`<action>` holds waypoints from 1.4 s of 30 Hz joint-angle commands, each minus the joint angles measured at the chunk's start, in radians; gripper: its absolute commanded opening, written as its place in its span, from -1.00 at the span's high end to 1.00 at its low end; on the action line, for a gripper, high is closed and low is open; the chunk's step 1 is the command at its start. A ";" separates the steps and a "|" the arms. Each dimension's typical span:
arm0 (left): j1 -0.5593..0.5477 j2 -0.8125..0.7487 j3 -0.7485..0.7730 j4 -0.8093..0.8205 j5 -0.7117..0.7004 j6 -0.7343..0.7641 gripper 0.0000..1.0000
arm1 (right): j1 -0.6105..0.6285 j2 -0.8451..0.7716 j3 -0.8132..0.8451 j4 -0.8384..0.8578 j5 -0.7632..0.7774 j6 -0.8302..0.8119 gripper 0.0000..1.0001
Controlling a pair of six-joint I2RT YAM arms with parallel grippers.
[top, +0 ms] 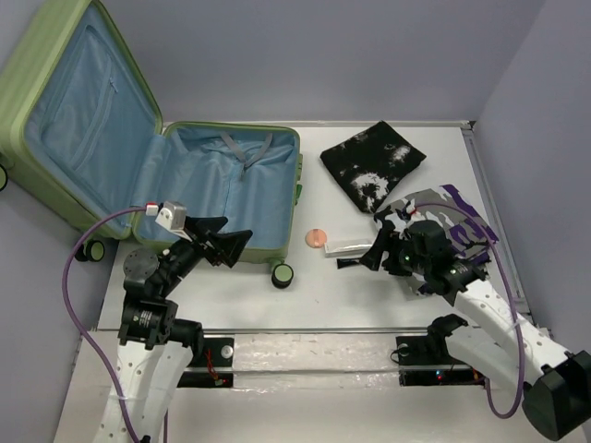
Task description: Pack the luggage
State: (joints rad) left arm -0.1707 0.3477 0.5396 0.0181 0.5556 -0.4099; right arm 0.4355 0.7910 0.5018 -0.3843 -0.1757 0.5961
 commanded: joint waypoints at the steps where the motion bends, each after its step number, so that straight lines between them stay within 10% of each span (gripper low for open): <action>1: -0.004 0.013 0.010 0.052 0.032 -0.010 -0.98 | 0.008 0.023 -0.014 0.096 0.171 0.021 -0.56; 12: -0.004 0.023 0.008 0.054 0.047 -0.013 -0.98 | 0.074 0.313 0.032 0.206 0.257 0.004 -0.21; 32: -0.004 0.008 0.002 0.069 0.072 -0.015 -0.98 | 0.181 0.553 0.118 0.243 0.398 0.120 -0.67; 42: -0.004 0.054 -0.003 0.083 0.087 -0.021 -0.98 | 0.181 0.637 0.145 0.219 0.487 0.088 -0.34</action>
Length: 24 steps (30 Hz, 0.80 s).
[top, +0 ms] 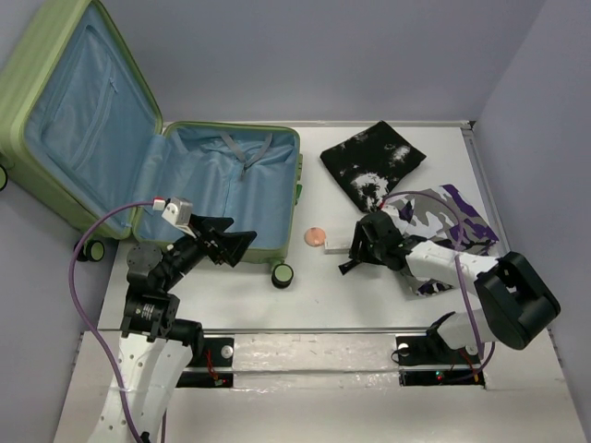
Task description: Pack the luggage
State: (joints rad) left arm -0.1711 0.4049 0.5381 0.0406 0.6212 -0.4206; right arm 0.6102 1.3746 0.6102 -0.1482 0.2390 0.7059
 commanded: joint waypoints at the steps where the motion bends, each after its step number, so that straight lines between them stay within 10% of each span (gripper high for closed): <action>1: -0.004 -0.002 0.000 0.061 0.025 -0.012 -0.98 | 0.006 0.058 0.045 -0.025 0.078 -0.029 -0.33; 15: -0.005 -0.035 -0.001 0.059 0.017 -0.007 -0.98 | 0.016 -0.062 0.025 -0.168 0.080 -0.094 0.39; 20: -0.005 -0.041 -0.001 0.058 0.018 -0.007 -0.98 | 0.025 -0.036 0.045 -0.183 0.068 -0.098 0.37; 24: -0.005 -0.043 0.000 0.058 0.022 -0.006 -0.98 | 0.034 -0.022 0.054 -0.205 0.037 -0.097 -0.13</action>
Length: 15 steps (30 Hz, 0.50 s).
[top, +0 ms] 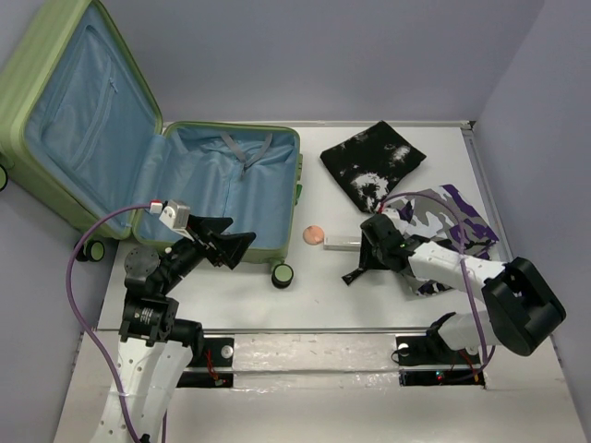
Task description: Pack the luggage
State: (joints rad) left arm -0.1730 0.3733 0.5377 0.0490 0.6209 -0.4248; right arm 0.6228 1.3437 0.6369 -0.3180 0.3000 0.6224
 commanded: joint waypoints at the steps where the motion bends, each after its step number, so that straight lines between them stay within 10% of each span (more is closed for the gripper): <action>1: -0.003 -0.011 0.001 0.048 0.022 -0.002 -0.98 | 0.022 0.014 0.029 -0.045 -0.030 -0.012 -0.14; 9: -0.003 -0.014 -0.001 0.048 0.020 -0.003 -0.98 | 0.107 0.093 0.047 -0.044 -0.050 0.048 0.04; 15: -0.003 -0.020 0.001 0.046 0.020 -0.002 -0.98 | 0.117 0.037 0.061 -0.067 -0.025 0.016 -0.23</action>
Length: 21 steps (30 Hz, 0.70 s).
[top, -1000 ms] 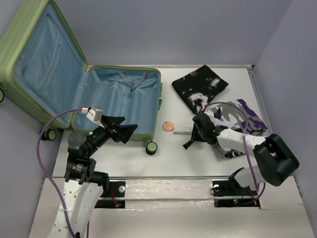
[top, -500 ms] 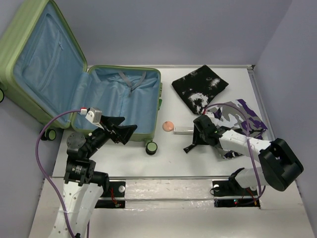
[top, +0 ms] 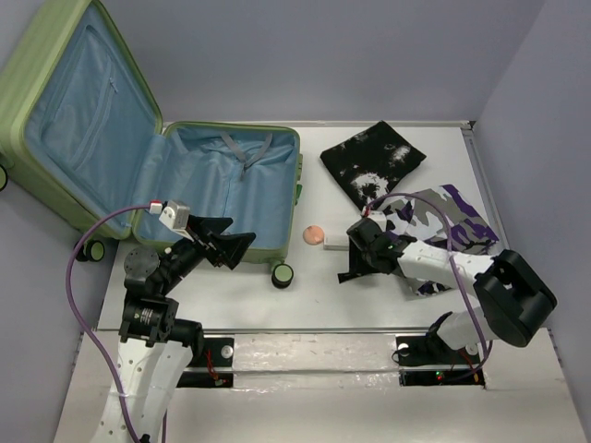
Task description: Pack the luggage
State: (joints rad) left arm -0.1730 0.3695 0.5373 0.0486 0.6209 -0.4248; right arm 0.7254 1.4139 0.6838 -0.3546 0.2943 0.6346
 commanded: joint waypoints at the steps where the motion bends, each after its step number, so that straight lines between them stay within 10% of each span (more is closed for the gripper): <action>1: -0.003 -0.017 0.000 0.046 0.022 -0.003 -0.98 | 0.014 -0.082 0.022 -0.040 -0.023 -0.027 -0.24; 6: -0.003 -0.023 0.001 0.045 0.020 -0.002 -0.98 | 0.014 -0.164 0.083 -0.151 -0.058 -0.104 -0.59; 21: -0.003 -0.030 0.001 0.042 0.013 -0.002 -0.98 | 0.025 -0.298 -0.121 0.017 -0.319 0.082 -0.73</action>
State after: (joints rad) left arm -0.1745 0.3492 0.5373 0.0483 0.6205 -0.4248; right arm 0.7410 1.0462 0.5694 -0.4610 0.0696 0.6769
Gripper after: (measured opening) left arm 0.990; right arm 0.856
